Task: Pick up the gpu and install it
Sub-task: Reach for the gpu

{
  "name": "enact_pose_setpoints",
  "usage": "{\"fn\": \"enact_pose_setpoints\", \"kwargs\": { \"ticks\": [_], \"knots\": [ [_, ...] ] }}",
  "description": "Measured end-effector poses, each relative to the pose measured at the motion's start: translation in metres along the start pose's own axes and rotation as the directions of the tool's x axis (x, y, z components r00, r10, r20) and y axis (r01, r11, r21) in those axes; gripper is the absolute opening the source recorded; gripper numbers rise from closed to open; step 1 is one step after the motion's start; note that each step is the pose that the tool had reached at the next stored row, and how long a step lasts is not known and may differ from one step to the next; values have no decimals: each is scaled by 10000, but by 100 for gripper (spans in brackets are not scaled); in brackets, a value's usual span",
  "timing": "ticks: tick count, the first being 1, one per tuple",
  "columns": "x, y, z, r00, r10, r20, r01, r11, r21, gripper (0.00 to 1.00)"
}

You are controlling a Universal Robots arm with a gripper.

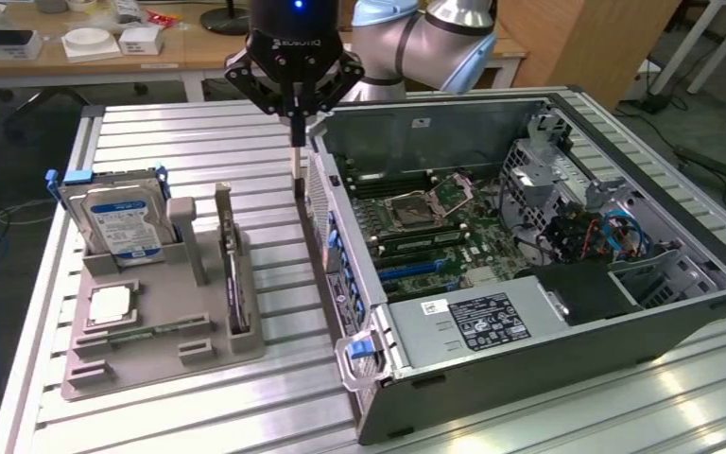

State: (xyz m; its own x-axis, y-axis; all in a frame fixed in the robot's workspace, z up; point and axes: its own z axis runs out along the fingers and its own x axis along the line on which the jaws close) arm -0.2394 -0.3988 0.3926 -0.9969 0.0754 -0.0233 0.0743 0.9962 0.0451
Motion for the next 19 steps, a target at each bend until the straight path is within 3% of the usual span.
{"fn": "enact_pose_setpoints", "kwargs": {
  "ticks": [19],
  "knots": [
    [209,-16,-3,10000,0,0,0,10000,1,10]
  ]
}}
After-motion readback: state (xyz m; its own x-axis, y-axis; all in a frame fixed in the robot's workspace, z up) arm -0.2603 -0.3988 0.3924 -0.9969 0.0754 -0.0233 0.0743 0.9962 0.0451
